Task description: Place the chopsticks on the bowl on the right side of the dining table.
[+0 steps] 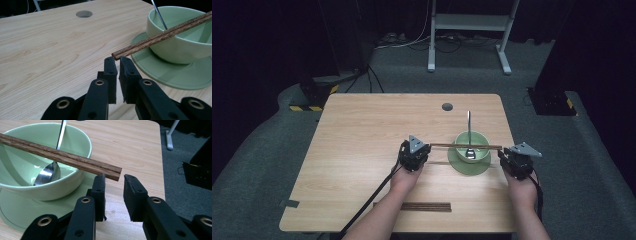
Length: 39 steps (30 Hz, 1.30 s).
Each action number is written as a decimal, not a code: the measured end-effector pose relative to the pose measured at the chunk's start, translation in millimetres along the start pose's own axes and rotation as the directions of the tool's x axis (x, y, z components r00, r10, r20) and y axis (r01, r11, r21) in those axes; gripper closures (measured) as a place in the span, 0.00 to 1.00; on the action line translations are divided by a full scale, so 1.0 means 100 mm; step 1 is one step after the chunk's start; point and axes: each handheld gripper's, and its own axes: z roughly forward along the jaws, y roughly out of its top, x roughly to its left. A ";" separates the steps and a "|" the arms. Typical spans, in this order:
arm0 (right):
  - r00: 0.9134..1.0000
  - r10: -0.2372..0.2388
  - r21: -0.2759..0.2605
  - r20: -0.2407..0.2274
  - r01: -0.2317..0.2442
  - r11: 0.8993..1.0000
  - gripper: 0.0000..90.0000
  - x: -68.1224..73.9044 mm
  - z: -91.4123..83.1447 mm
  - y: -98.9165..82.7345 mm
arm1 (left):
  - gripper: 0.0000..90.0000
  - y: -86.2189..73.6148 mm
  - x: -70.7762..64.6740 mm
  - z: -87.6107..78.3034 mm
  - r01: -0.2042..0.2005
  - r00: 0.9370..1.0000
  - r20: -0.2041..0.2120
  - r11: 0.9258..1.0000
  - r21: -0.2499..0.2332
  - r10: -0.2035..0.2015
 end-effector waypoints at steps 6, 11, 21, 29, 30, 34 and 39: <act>1.000 0.000 0.004 0.003 0.000 1.000 0.79 -0.01 0.02 -0.01 | 0.92 0.00 -0.01 0.00 -0.002 1.000 0.001 1.000 0.001 0.002; 1.000 0.006 0.004 0.005 -0.006 1.000 0.79 -0.01 0.02 -0.01 | 0.92 0.00 -0.01 0.00 -0.004 1.000 0.002 1.000 0.002 0.004; 1.000 0.009 0.004 0.009 -0.009 1.000 0.79 -0.02 0.03 0.00 | 0.93 0.00 0.00 -0.01 -0.008 1.000 0.001 1.000 0.002 0.008; 1.000 0.011 0.005 0.011 -0.011 1.000 0.79 -0.03 0.02 0.00 | 0.94 0.00 -0.02 -0.01 -0.010 1.000 0.002 1.000 0.001 0.010; 1.000 0.010 0.004 0.012 -0.010 1.000 0.79 -0.03 0.02 0.00 | 0.94 0.00 -0.02 -0.01 -0.010 1.000 0.001 1.000 0.002 0.010; 1.000 0.008 0.004 0.011 -0.008 1.000 0.79 -0.03 0.02 0.00 | 0.91 0.01 -0.01 -0.02 -0.005 1.000 -0.002 1.000 -0.003 0.005; 1.000 0.006 0.000 0.010 -0.006 1.000 0.77 -0.02 0.01 0.01 | 0.88 0.01 0.00 -0.03 0.000 1.000 -0.003 1.000 -0.004 0.000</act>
